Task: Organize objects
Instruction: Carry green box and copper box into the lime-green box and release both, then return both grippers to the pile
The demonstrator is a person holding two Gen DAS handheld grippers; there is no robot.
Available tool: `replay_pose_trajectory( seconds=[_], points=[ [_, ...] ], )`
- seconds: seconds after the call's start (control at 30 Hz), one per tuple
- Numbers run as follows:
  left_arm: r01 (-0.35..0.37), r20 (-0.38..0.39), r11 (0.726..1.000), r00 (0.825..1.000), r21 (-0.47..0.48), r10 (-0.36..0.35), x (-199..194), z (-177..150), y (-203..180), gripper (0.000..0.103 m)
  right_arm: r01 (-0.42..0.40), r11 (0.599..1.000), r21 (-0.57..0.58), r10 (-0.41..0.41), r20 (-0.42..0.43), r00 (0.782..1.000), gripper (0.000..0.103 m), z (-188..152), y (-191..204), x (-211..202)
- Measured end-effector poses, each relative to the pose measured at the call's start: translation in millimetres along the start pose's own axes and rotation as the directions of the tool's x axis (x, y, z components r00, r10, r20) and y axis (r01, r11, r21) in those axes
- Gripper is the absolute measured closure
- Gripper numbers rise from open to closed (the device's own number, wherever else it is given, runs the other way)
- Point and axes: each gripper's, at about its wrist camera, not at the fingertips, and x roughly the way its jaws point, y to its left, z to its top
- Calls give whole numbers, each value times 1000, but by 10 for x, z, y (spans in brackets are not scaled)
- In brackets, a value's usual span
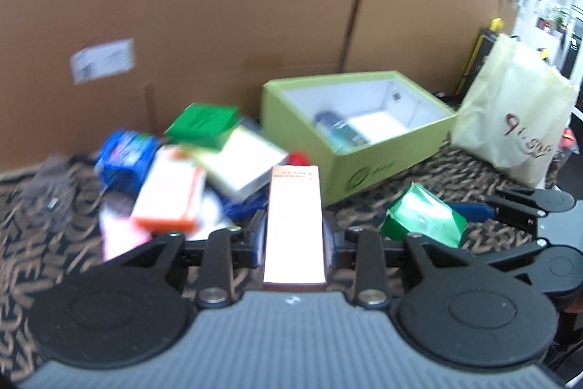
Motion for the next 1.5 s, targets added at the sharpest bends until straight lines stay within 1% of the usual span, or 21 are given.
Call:
replay_pose_trajectory(
  seconds=[0.07,0.2,0.3,0.4,0.47,0.53,0.6,0.7,0.87,0.93,1.0,1.03,1.07,1.1,1.17,1.2,1.23,1.3,1.4,1.47,1.5],
  points=[
    [15,0,1000,1000,15,-15,118,193,-126,73,49,999,-10,-49,25,999,37,137,-145,-33],
    [63,-17,998,998,-15,-63,396,541,-304,73,146,989,5,-146,61,987,37,419,-490,-11],
    [49,-24,999,999,19,-49,677,761,-458,73,210,977,34,-213,76,974,37,582,-726,102],
    [49,-65,998,997,33,-47,1038,907,-551,73,266,962,62,-270,69,960,37,707,-971,288],
    [37,-95,999,995,21,-35,1280,967,-575,73,305,950,62,-309,57,949,37,770,-1109,449],
    [19,-108,1000,994,2,-19,1486,983,-558,73,341,939,51,-343,34,939,37,815,-1237,632],
    [8,-124,1000,992,-15,-10,1670,984,-529,73,360,931,61,-361,-2,933,37,833,-1361,809],
    [-4,-136,999,991,-38,-1,1854,981,-488,73,358,930,81,-356,-41,934,37,806,-1501,1009],
    [-15,-144,999,990,-28,11,2050,979,-474,72,344,932,115,-336,-86,938,36,743,-1653,1266],
    [-13,-108,1000,994,-22,11,2059,974,-485,53,321,936,142,-306,-122,944,36,722,-1692,1384],
    [-5,-56,1000,998,-22,3,1974,963,-499,19,327,935,138,-304,-160,939,35,734,-1699,1447],
    [-13,-34,1000,999,-28,12,1910,955,-497,13,343,931,128,-321,-164,933,34,737,-1698,1434],
    [-16,-9,999,1000,-31,16,1834,943,-492,5,358,926,122,-339,-150,929,33,739,-1695,1383],
    [-14,19,999,1000,-29,15,1739,929,-481,0,371,920,126,-356,-123,926,32,740,-1688,1294],
    [-17,56,999,998,-30,19,1558,898,-461,0,377,913,157,-373,-57,926,28,729,-1659,1059],
    [-15,67,999,998,-32,17,1451,869,-448,0,370,911,180,-374,-15,927,22,716,-1631,914],
    [-15,72,999,997,-35,18,1354,836,-434,0,361,911,200,-373,20,928,19,698,-1593,772],
    [-19,86,999,996,-42,23,1157,759,-413,0,341,911,232,-367,79,927,17,644,-1489,536],
    [-45,96,998,994,-32,48,890,610,-417,0,275,926,257,-318,143,937,17,493,-1341,237],
    [-63,97,998,993,-23,65,724,474,-414,0,229,934,274,-282,172,944,15,355,-1206,127],
    [-69,98,997,993,-18,71,639,382,-413,0,196,936,292,-256,184,949,13,315,-1159,98]
  ],
)
